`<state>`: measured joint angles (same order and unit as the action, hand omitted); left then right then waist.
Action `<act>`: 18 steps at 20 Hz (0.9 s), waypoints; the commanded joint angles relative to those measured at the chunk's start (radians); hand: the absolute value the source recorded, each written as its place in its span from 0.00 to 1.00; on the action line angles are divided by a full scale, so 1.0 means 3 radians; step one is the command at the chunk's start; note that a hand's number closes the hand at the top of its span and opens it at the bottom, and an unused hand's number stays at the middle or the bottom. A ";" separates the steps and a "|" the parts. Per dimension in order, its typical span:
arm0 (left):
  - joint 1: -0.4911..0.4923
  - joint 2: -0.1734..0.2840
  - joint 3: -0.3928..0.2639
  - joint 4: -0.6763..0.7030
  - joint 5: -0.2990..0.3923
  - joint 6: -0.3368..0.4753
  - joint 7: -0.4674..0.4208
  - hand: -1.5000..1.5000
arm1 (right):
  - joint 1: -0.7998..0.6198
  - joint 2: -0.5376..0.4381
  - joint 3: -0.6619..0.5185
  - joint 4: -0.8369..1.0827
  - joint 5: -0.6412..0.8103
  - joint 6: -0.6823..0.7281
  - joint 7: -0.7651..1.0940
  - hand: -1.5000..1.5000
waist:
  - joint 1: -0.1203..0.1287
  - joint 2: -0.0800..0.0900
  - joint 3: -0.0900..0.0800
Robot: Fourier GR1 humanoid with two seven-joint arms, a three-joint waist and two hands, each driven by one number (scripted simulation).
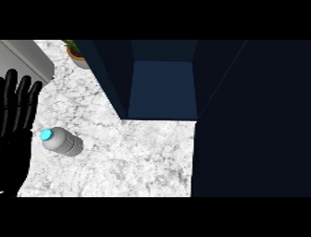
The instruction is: Pick up the bottled water, place it into the cabinet and close the cabinet
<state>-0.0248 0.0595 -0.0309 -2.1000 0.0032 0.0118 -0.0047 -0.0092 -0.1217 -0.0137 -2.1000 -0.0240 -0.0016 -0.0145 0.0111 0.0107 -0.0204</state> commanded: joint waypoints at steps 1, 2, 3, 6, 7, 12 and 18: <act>-0.0021 0.0258 0.0393 0.0029 0.0526 -0.0337 0.0007 0.00 | 0.0033 0.0117 0.0159 0.0079 0.0207 -0.0075 -0.0100 0.00 | -0.0024 -0.0035 0.0066; -0.0167 0.0350 0.0474 0.0307 0.0715 -0.0530 -0.0142 0.00 | 0.0121 0.0065 0.0117 -0.0193 0.0092 -0.0051 0.0130 0.00 | -0.0057 -0.0035 0.0064; -0.0164 0.0507 0.0585 0.0300 0.0988 -0.0761 -0.0088 0.00 | 0.0328 0.0103 0.0119 -0.0076 0.0069 0.0003 -0.0115 0.00 | -0.0062 -0.0034 0.0064; -0.0135 0.0807 0.0746 0.0655 0.1547 -0.1409 -0.0295 0.00 | 0.0415 0.0135 0.0034 -0.0319 -0.0033 -0.0075 0.0049 0.00 | -0.0111 -0.0034 0.0057; -0.0010 0.0609 0.0481 0.0757 0.1605 -0.1283 0.0088 0.00 | 0.0436 0.0091 0.0494 -0.0207 -0.0309 0.0357 0.0229 0.00 | -0.0077 -0.0017 0.0058; -0.0042 0.1233 0.1127 0.1191 0.2514 -0.1848 0.0314 0.00 | 0.0911 0.0021 0.0683 -0.0843 -0.0413 0.0438 0.0465 0.00 | -0.0086 -0.0046 0.0062; 0.0171 0.1600 0.1396 0.1184 0.2965 -0.2110 0.0630 0.00 | 0.1528 0.0053 0.1061 -0.1327 -0.0155 0.0469 0.0413 0.00 | -0.0056 -0.0047 0.0068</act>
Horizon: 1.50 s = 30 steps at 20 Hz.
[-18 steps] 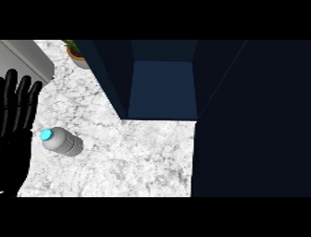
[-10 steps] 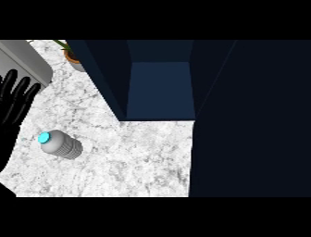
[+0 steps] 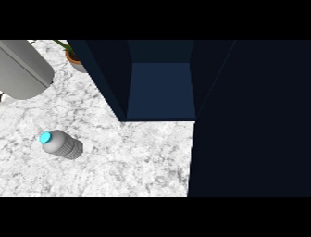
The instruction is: Pick up the bottled water, place it into the cabinet and close the cabinet
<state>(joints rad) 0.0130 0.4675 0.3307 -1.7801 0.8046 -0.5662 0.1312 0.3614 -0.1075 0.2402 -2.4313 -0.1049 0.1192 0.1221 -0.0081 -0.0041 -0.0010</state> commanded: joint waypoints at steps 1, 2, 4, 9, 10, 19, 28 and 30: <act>-0.0047 0.0148 0.0105 0.0057 -0.0004 -0.0037 0.0141 0.00 | 0.0370 -0.0095 0.0067 -0.0512 -0.0088 0.0072 0.0190 0.00 | -0.0004 0.0005 0.0004; 0.0017 0.0119 0.0140 0.0219 -0.0200 -0.0214 -0.0013 0.00 | 0.0439 0.0005 0.0262 -0.0471 0.0113 0.0021 0.0065 0.00 | -0.0008 0.0005 0.0002; 0.0089 0.0188 0.0148 0.0161 -0.0090 -0.0195 0.0161 0.00 | 0.0690 -0.0062 0.0130 -0.0462 -0.0064 0.0141 -0.0166 0.00 | -0.0011 0.0002 0.0005; -0.0058 0.0064 0.0099 0.0410 -0.0405 -0.0162 0.0087 0.00 | 0.0873 0.0007 0.0643 -0.0618 0.0428 0.0030 -0.0163 0.00 | -0.0012 0.0003 0.0002; -0.0265 0.0162 0.0132 0.0823 -0.0404 -0.0296 0.0028 0.00 | 0.1028 -0.0144 0.0370 -0.0712 0.0087 0.0151 -0.0215 0.00 | -0.0049 0.0008 0.0002; -0.0267 0.0077 0.0029 0.1689 -0.1031 -0.0737 -0.0429 0.00 | 0.1407 -0.0265 0.0638 -0.0797 0.0302 0.0146 -0.0543 0.00 | -0.0076 0.0004 -0.0002; -0.0715 -0.0342 -0.0258 0.2716 -0.1836 -0.0591 -0.1109 0.00 | 0.1558 -0.0402 0.0731 -0.0742 0.0390 0.0076 -0.0747 0.00 | -0.0106 0.0016 -0.0006; -0.0755 -0.0224 -0.0208 0.3045 -0.2051 -0.0607 -0.1415 0.00 | 0.1634 -0.0411 0.0807 -0.0788 0.0373 0.0051 -0.0820 0.00 | -0.0131 0.0023 -0.0010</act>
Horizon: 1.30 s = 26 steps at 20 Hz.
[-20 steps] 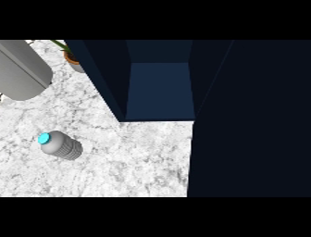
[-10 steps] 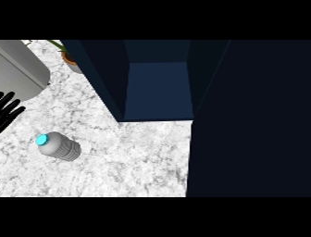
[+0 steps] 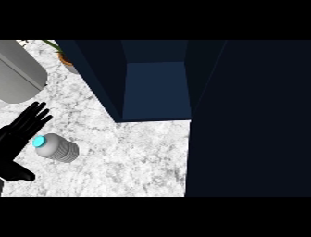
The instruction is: Pick up the bottled water, place it into the cabinet and close the cabinet
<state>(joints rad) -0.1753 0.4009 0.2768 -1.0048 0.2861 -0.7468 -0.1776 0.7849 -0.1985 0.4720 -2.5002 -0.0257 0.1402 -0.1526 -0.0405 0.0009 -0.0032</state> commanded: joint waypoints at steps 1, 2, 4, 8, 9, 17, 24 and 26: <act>-0.0262 -0.0130 -0.0135 0.0496 -0.0423 0.0137 -0.0368 0.00 | 0.0119 -0.0073 0.0119 -0.0587 0.0242 -0.0084 0.0177 0.00 | -0.0026 0.0013 -0.0006; -0.0217 0.0012 -0.0050 0.0728 -0.0460 0.0009 -0.0592 0.00 | 0.0245 -0.0118 0.0143 -0.0508 0.0210 -0.0037 0.0002 0.00 | -0.0052 0.0009 -0.0007; -0.0319 -0.0075 -0.0115 0.0905 -0.0544 0.0024 -0.0741 0.00 | 0.0270 -0.0150 0.0155 -0.0525 0.0238 -0.0072 -0.0044 0.00 | -0.0031 0.0010 -0.0005; -0.0316 -0.0125 -0.0242 0.1216 -0.0730 -0.0058 -0.1078 0.00 | 0.0450 -0.0359 0.0072 -0.0460 0.0190 0.0001 -0.0282 0.00 | -0.0059 0.0005 -0.0006; -0.0424 -0.0223 -0.0324 0.1308 -0.0849 0.0038 -0.1196 0.00 | 0.0344 -0.0252 0.0159 -0.0319 0.0233 -0.0062 -0.0319 0.00 | -0.0052 0.0016 -0.0008; -0.0486 -0.0233 -0.0379 0.1789 -0.0928 -0.0049 -0.1704 1.00 | 0.0581 -0.0464 0.0149 -0.0385 0.0213 -0.0082 -0.0505 0.00 | -0.0068 0.0018 -0.0013; -0.0542 -0.0383 -0.0698 0.1838 -0.1369 0.0570 -0.2273 1.00 | 0.0413 -0.0484 0.0112 -0.0285 0.0200 -0.0188 -0.0464 0.00 | -0.0025 0.0044 -0.0016; -0.0422 -0.0208 -0.0699 0.1893 -0.1392 0.0497 -0.2581 1.00 | 0.0475 -0.0450 0.0162 -0.0293 0.0163 -0.0219 -0.0590 0.00 | -0.0024 0.0035 -0.0016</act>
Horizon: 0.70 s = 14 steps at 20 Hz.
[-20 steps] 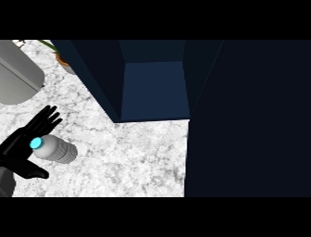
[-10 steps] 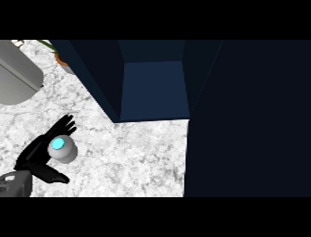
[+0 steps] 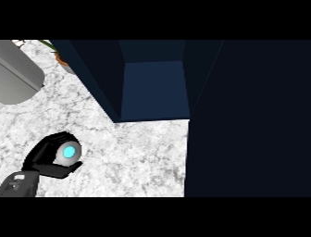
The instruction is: Pick up the bottled water, place it into the cabinet and close the cabinet
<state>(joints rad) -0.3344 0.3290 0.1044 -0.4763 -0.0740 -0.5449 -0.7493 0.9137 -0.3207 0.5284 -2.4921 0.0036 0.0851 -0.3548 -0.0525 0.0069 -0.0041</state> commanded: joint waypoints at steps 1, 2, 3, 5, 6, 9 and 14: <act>0.0090 -0.0070 -0.0200 0.0116 -0.0287 0.0045 -0.0746 1.00 | 0.0138 -0.0100 0.0044 -0.0266 0.0160 -0.0002 -0.0016 0.00 | -0.0010 -0.0002 -0.0010; 0.0104 -0.0100 -0.0139 0.0197 -0.0264 0.0213 -0.0879 1.00 | 0.0098 -0.0076 -0.0020 -0.0235 0.0074 -0.0039 0.0011 0.00 | 0.0017 0.0008 -0.0009; 0.0083 -0.0101 -0.0097 0.0189 -0.0256 0.0424 -0.0863 1.00 | 0.0187 -0.0148 0.0047 -0.0472 0.0162 -0.0072 0.0173 0.00 | 0.0040 0.0000 -0.0007; 0.0177 -0.0479 -0.0007 0.0129 -0.0159 0.0951 -0.0835 1.00 | 0.0238 -0.0154 0.0064 -0.0520 0.0059 -0.0084 0.0135 0.00 | 0.0070 -0.0016 -0.0001; 0.0338 -0.0510 0.0010 0.0069 -0.0160 0.1126 -0.0923 1.00 | 0.0238 -0.0114 0.0117 -0.0461 0.0215 -0.0171 0.0145 0.00 | 0.0100 -0.0024 -0.0001; 0.0328 -0.0707 0.0064 0.0074 -0.0169 0.1518 -0.1074 1.00 | 0.0224 -0.0142 0.0134 -0.0461 0.0198 -0.0216 0.0156 0.00 | 0.0101 -0.0018 0.0001; 0.0133 -0.0970 0.0086 0.0044 -0.0110 0.1580 -0.0902 1.00 | 0.0165 -0.0246 0.0001 -0.0401 0.0086 -0.0193 0.0101 0.00 | 0.0091 -0.0017 0.0005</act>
<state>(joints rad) -0.2896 0.1755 0.1471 -0.5107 -0.1124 -0.1078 -1.0114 0.9400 -0.3611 0.5410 -2.4934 0.0075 0.0321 -0.3782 -0.0182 -0.0087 0.0164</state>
